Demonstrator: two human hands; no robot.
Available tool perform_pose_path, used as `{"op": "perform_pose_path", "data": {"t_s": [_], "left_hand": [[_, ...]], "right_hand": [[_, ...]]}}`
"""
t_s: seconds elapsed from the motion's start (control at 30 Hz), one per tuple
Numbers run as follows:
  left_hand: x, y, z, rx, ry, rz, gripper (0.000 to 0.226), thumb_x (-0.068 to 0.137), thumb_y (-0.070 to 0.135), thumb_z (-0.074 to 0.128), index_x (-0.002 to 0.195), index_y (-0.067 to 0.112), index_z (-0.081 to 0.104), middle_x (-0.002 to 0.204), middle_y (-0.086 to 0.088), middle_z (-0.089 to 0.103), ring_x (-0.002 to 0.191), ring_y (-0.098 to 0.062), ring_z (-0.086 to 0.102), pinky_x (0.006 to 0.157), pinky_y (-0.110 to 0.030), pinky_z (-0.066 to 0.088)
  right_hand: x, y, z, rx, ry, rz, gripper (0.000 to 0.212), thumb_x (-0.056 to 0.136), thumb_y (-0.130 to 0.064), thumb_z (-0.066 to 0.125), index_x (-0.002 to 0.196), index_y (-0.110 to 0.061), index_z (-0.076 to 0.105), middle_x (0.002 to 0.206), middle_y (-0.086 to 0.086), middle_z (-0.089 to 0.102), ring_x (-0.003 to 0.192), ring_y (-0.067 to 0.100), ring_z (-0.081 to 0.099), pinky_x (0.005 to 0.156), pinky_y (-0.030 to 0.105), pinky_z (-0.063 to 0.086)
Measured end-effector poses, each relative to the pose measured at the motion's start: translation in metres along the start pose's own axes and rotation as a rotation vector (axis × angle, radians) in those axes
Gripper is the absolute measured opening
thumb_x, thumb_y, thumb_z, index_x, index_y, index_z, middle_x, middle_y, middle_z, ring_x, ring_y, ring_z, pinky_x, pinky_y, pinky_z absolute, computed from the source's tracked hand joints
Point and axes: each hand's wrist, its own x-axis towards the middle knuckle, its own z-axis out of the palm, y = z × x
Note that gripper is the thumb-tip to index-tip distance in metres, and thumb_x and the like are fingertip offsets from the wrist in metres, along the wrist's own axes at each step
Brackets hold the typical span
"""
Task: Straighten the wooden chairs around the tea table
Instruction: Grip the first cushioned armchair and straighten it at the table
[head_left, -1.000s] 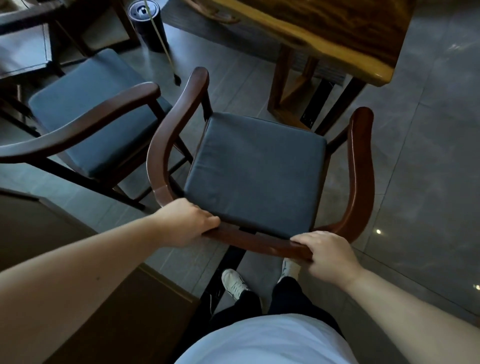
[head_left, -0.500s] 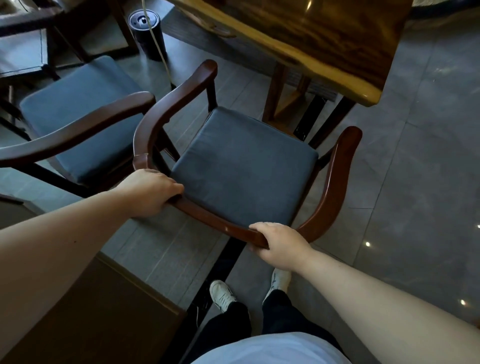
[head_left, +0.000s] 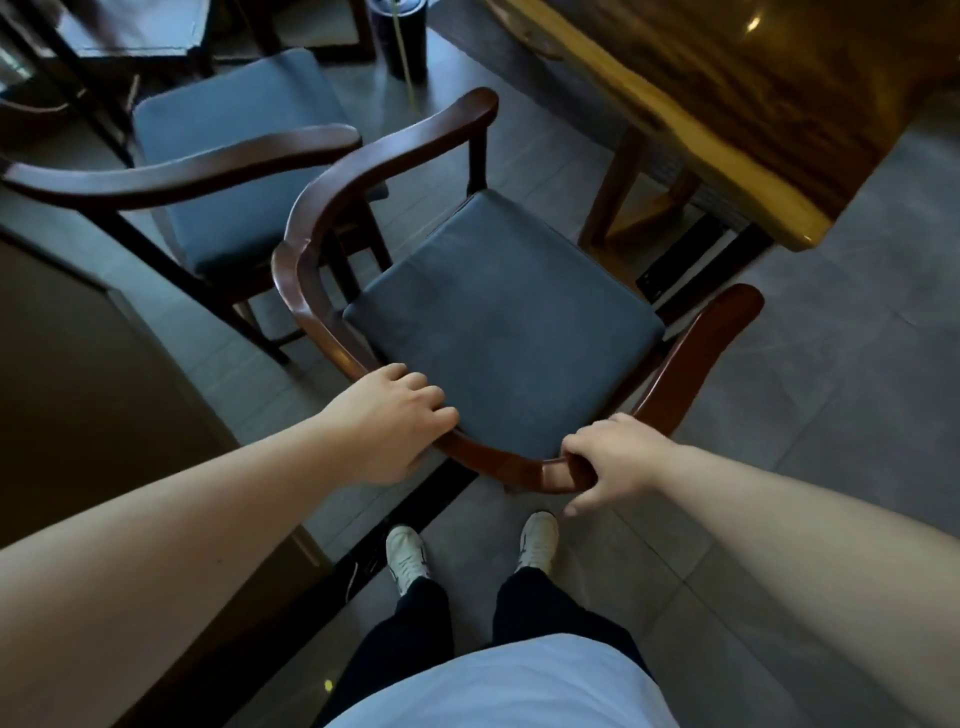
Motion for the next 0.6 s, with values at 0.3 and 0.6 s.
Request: {"op": "perform_pose_path", "data": {"t_s": [0.3,0.6], "left_hand": [[0.026,0.023,0.005,-0.065,-0.12,-0.121,0.021,0.079,0.034,0.048,0.094,0.026,0.06,0.086,0.006,0.067,0.082,-0.022,0.065,0.074,-0.037,0.053],[0.061,0.054,-0.015,-0.122,-0.003,-0.16,0.023,0.076,0.039,0.044,0.087,0.026,0.058,0.083,0.005,0.068,0.082,-0.023,0.066,0.069,-0.034,0.051]], "right_hand": [[0.02,0.044,-0.027,0.104,-0.406,-0.043,0.065,0.078,-0.083,0.044,0.097,-0.022,0.053,0.09,-0.005,0.054,0.096,0.025,0.057,0.075,0.031,0.038],[0.005,0.089,-0.042,0.137,-0.474,0.099,0.091,0.086,-0.08,0.018,0.124,-0.009,0.061,0.127,0.007,0.06,0.114,0.025,0.052,0.092,0.035,0.035]]}}
